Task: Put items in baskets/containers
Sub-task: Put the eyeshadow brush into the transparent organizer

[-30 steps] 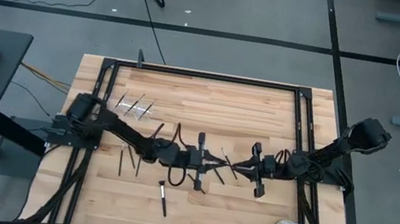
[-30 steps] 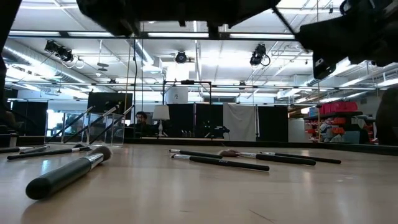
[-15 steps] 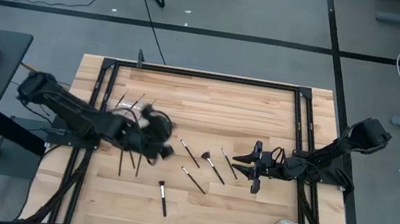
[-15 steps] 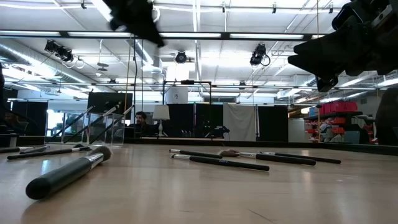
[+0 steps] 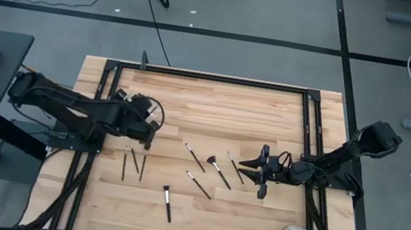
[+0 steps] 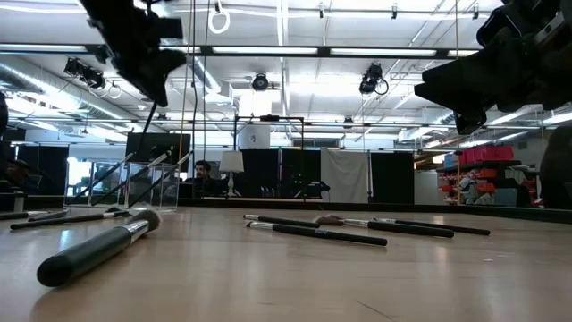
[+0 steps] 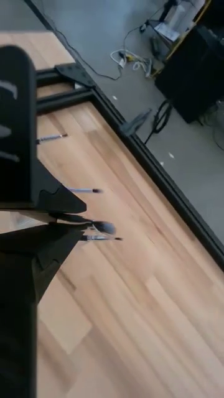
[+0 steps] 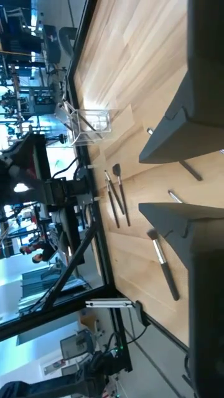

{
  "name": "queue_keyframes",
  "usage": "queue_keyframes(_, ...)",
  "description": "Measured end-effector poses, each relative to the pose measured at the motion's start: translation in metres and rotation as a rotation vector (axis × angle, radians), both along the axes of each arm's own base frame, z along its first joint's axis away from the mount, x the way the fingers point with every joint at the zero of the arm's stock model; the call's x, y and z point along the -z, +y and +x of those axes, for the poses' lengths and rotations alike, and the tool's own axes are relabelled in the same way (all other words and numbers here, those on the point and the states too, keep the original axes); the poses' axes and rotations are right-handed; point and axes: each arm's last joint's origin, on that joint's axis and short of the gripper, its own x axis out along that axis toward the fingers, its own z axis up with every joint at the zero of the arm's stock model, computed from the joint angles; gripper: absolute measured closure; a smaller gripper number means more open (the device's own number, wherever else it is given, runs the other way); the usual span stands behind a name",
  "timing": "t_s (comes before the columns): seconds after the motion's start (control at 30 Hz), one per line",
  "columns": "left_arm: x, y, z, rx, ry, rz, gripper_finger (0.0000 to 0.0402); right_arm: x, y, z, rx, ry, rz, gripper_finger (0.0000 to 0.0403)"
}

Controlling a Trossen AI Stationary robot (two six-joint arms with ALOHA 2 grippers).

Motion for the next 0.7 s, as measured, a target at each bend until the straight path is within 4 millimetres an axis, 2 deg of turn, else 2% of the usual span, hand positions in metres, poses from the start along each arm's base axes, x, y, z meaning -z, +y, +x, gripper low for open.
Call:
queue_keyframes(0.1,0.017,0.008,0.001,-0.007,0.015,-0.012,0.0375,0.0,0.0,0.0,0.0,0.0,0.001,0.0291)
queue_keyframes(0.27,0.033,0.019,0.005,-0.007,0.008,-0.076,0.0374,0.0,0.0,0.0,0.0,0.0,0.001,0.0291)
queue_keyframes(0.47,0.033,0.03,0.01,0.02,-0.007,-0.104,0.0374,0.0,0.0,0.0,0.0,0.001,0.001,0.0291)
queue_keyframes(0.7,0.013,0.032,0.015,0.017,-0.027,-0.098,0.0374,0.0,0.0,0.0,0.0,0.0,0.009,0.0291)
